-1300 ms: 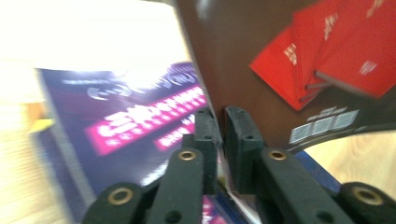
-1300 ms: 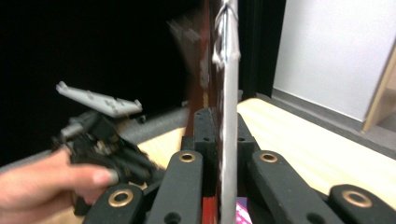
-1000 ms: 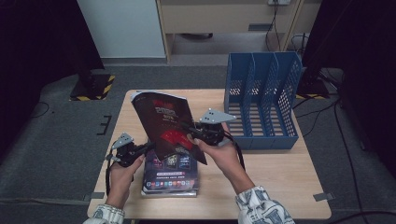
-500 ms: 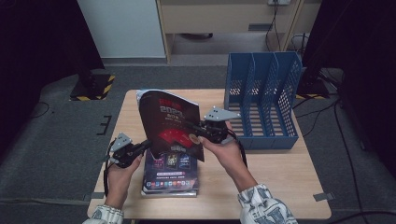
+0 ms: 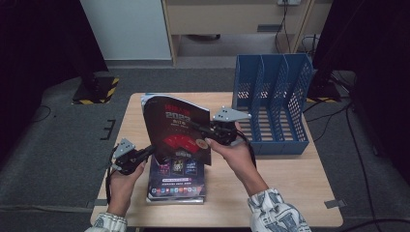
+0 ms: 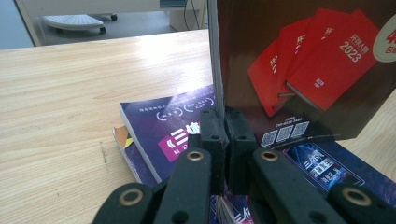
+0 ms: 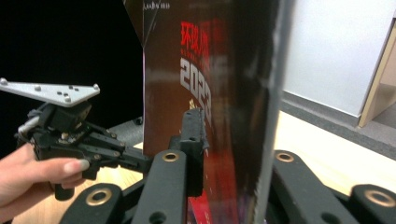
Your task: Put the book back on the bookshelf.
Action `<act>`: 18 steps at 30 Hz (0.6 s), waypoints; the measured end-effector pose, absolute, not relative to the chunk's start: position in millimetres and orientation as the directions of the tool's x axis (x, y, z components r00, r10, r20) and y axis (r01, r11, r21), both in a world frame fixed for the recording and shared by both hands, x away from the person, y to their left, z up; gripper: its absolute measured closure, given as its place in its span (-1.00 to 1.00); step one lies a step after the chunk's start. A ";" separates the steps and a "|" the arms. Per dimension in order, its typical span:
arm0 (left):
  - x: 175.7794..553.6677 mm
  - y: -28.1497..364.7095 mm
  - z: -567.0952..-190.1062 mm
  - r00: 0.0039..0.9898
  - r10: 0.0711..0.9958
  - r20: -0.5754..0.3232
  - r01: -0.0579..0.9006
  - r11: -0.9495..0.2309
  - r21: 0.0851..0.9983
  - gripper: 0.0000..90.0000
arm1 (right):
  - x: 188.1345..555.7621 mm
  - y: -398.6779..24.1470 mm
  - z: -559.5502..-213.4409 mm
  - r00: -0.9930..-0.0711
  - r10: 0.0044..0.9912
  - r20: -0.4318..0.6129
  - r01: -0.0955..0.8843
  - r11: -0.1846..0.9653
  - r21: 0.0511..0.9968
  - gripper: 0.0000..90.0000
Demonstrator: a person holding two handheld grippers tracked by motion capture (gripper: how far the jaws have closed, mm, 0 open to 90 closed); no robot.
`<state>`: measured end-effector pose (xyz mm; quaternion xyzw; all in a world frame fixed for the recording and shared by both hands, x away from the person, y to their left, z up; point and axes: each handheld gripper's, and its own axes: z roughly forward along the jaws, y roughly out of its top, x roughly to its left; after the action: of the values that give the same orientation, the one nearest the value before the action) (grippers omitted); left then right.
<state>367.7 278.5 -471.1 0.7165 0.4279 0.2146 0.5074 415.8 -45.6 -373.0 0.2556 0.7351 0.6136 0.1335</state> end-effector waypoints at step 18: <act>367.7 278.1 -470.8 0.546 0.830 -0.118 0.391 -0.127 0.912 0.95 | 421.7 -40.5 -361.6 -0.872 0.485 0.070 0.152 0.133 0.979 0.35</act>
<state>367.7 278.1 -470.8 0.7188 0.4244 0.2168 0.5062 421.7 -40.5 -361.6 0.2151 0.7406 0.6225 0.1335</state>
